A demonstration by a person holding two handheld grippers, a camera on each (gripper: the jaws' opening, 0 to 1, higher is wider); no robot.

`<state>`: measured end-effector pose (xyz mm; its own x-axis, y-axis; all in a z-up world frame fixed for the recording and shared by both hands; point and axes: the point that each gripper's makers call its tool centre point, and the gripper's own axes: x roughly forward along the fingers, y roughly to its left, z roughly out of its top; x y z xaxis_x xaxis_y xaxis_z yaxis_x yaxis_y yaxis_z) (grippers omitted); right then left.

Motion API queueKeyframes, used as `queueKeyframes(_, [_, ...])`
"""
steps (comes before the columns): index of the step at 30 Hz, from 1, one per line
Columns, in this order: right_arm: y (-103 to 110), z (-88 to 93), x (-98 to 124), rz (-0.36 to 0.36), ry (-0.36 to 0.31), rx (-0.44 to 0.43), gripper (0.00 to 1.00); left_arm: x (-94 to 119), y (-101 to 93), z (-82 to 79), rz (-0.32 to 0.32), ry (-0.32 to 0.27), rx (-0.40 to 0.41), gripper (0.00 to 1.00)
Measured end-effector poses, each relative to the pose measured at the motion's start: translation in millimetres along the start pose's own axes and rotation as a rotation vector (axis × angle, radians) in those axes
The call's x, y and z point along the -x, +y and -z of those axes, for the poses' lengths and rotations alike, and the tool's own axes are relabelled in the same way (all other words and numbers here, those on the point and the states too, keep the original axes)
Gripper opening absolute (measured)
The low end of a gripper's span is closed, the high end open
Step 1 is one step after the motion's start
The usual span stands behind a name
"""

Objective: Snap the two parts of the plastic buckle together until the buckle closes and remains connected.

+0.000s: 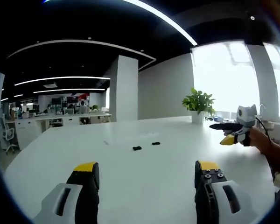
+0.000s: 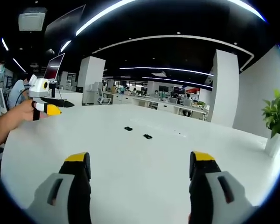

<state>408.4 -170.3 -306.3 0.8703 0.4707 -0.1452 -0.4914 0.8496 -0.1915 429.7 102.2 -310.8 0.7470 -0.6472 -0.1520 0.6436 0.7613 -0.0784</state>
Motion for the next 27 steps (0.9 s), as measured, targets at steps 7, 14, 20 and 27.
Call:
queueKeyframes(7, [0, -0.7, 1, 0.004, -0.005, 0.000, 0.83, 0, 0.4, 1.0, -0.005, 0.006, -0.008, 0.85])
queueKeyframes(14, [2, 8.1, -2, -0.016, 0.032, -0.048, 0.89, 1, 1.1, -0.1, -0.008, 0.001, -0.016, 0.88])
queueKeyframes(20, [6, 11.6, -1, -0.049, 0.047, -0.103, 0.92, -1, 3.5, 3.0, -0.003, 0.006, 0.020, 0.89])
queueKeyframes(27, [3, 12.2, -1, -0.039, 0.048, -0.094, 0.91, -5, 1.4, 10.4, 0.010, 0.038, 0.027, 0.91])
